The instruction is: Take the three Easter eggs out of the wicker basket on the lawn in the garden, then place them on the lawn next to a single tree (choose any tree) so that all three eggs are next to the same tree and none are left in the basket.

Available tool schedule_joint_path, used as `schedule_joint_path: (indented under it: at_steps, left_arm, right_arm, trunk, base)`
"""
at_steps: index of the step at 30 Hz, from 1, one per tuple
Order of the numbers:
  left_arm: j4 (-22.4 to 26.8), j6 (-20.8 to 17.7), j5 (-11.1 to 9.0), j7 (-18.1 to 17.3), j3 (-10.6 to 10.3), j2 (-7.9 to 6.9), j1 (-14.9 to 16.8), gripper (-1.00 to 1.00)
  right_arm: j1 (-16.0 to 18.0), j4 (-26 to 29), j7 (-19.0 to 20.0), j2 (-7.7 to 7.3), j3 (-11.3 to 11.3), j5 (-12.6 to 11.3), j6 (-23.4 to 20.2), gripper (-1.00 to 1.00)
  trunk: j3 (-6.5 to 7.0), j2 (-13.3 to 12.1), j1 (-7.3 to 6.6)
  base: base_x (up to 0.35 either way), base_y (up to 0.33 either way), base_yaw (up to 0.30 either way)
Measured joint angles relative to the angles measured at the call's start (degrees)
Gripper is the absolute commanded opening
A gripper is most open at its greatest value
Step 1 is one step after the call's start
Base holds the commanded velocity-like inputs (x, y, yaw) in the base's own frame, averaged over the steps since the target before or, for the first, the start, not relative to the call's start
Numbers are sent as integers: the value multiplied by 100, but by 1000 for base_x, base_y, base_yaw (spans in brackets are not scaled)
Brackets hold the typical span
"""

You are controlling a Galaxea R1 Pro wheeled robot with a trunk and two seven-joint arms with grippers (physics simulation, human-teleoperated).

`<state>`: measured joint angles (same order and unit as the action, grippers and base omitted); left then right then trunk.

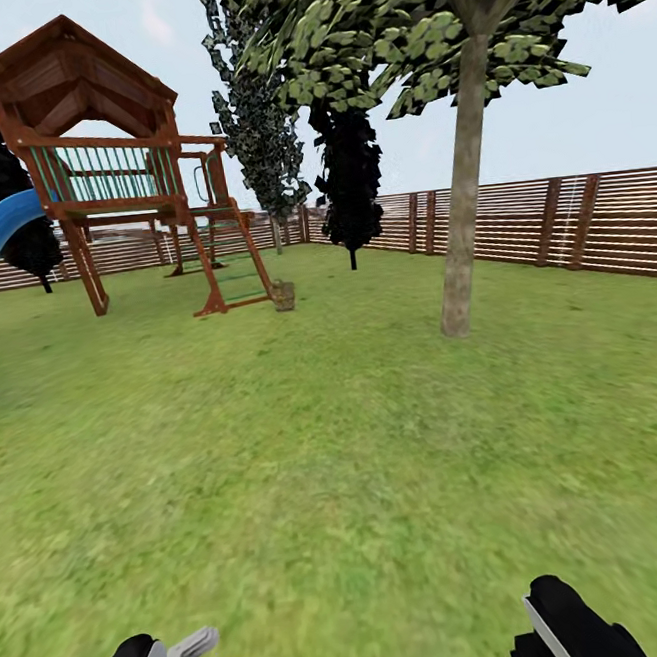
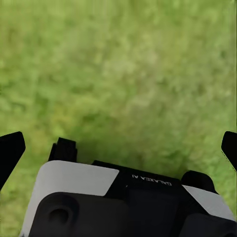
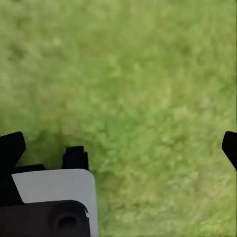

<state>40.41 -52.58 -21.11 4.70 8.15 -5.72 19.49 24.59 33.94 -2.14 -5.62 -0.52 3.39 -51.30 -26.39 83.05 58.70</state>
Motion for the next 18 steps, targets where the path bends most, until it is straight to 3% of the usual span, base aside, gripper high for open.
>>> schedule_joint_path:
  at_steps: [6,18]
  left_arm:
    - [-2,-3,-18,-1,30,0,0,100]
    - [-9,6,-19,-1,18,6,0,100]
  right_arm:
    - [0,39,9,-3,1,-192,-69,100]
    - [0,61,-18,17,74,-129,-32,100]
  trunk:
    - [0,0,1]
    - [0,0,1]
  base:
    - [261,199,0]
    - [179,280,0]
